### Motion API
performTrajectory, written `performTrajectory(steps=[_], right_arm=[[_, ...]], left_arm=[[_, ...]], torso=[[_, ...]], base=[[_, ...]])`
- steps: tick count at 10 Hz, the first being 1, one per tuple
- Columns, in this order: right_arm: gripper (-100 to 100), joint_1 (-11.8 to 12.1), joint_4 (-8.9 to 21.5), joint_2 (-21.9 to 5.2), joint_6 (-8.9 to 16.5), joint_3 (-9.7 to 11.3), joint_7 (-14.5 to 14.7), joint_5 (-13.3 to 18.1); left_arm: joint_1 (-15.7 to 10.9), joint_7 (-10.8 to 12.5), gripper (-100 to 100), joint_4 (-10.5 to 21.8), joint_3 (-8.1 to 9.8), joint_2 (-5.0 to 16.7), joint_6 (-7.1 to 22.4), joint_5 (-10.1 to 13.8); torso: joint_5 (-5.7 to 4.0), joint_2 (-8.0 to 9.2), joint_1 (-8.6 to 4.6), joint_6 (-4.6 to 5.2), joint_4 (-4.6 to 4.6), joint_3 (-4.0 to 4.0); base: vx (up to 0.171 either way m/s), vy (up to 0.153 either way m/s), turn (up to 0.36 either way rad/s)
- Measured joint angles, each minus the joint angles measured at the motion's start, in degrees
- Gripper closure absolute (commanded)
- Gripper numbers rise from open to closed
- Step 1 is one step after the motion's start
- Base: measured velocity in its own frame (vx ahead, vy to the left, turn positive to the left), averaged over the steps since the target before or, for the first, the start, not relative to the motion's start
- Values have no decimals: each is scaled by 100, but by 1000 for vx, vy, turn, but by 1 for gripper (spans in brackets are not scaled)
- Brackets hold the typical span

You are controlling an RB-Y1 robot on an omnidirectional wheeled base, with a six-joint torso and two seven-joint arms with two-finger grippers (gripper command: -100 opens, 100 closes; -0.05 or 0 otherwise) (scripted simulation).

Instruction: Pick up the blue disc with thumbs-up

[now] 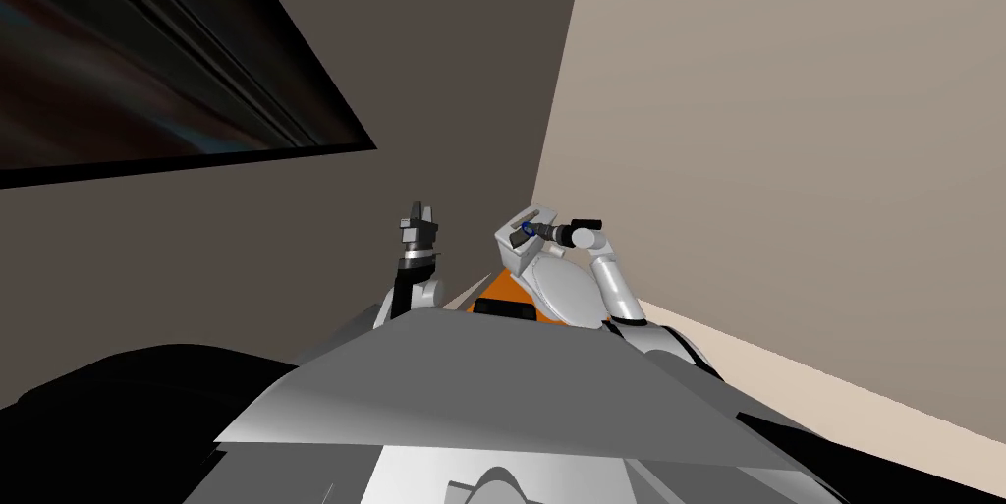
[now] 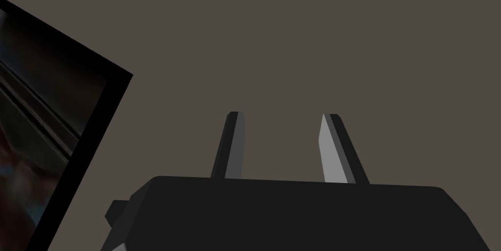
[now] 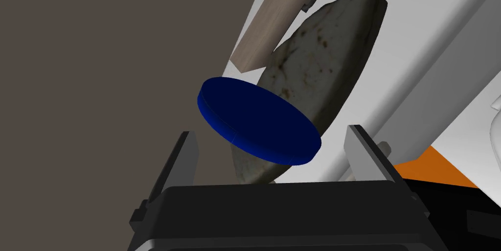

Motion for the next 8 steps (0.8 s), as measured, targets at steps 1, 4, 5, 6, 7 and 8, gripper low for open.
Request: performTrajectory(steps=[1,4,5,6,7,8], right_arm=[[-100,31,75,-39,-32,-88,99,-73],[100,16,57,-46,-36,-83,150,-76],[100,11,52,-46,-37,-79,162,-76],[100,10,51,-46,-37,-79,164,-76],[0,9,49,-46,-37,-78,167,-76],[100,8,49,-46,-38,-78,167,-76]], left_arm=[[4,3,0,8,-25,5,0,-6],[5,4,0,9,-29,5,0,-6],[5,4,0,9,-29,5,0,-6],[5,4,0,9,-29,5,0,-6],[5,4,0,9,-29,5,0,-6],[5,4,0,9,-29,5,0,-6]], torso=[[3,-7,31,-15,5,-1],[-6,-28,27,-1,-11,-20],[-10,-37,20,3,-16,-27],[-11,-42,17,4,-18,-30],[-11,-44,15,5,-20,-32],[-12,-46,14,5,-20,-33]], base=[[3,18,7],[0,0,6],[0,0,0],[0,0,0],[0,0,0],[0,-34,-121]])
